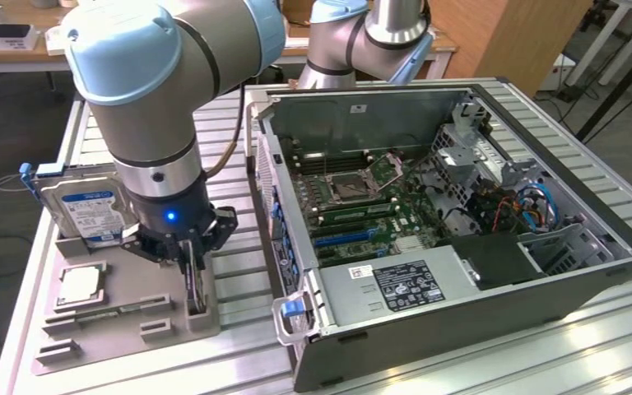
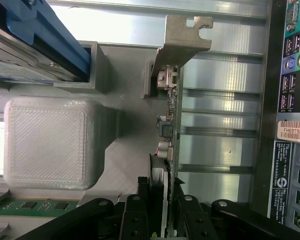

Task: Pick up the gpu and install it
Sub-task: 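Pick up the gpu and move the gpu toward the slot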

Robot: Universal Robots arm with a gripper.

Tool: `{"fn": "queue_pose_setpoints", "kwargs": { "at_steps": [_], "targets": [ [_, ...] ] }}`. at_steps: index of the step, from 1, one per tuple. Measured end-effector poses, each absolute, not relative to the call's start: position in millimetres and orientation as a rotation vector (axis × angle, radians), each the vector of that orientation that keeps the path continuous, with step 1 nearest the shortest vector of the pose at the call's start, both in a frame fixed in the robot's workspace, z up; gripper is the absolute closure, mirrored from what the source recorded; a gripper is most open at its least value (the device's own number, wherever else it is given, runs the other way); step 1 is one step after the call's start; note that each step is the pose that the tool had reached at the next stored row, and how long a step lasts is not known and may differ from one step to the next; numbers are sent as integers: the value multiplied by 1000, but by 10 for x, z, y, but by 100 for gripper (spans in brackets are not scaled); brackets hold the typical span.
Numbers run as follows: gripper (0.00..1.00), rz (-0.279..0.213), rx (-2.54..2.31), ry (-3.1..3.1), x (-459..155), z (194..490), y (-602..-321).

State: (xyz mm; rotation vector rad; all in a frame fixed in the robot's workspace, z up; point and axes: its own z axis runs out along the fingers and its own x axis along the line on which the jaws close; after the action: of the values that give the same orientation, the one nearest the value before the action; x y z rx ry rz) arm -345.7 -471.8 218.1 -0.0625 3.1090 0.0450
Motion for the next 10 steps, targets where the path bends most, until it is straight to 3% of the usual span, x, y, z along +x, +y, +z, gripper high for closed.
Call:
{"fn": "queue_pose_setpoints", "kwargs": {
  "at_steps": [10],
  "targets": [
    [72,45,-62,3109,-3457,2579,-4718]
  ]
}}
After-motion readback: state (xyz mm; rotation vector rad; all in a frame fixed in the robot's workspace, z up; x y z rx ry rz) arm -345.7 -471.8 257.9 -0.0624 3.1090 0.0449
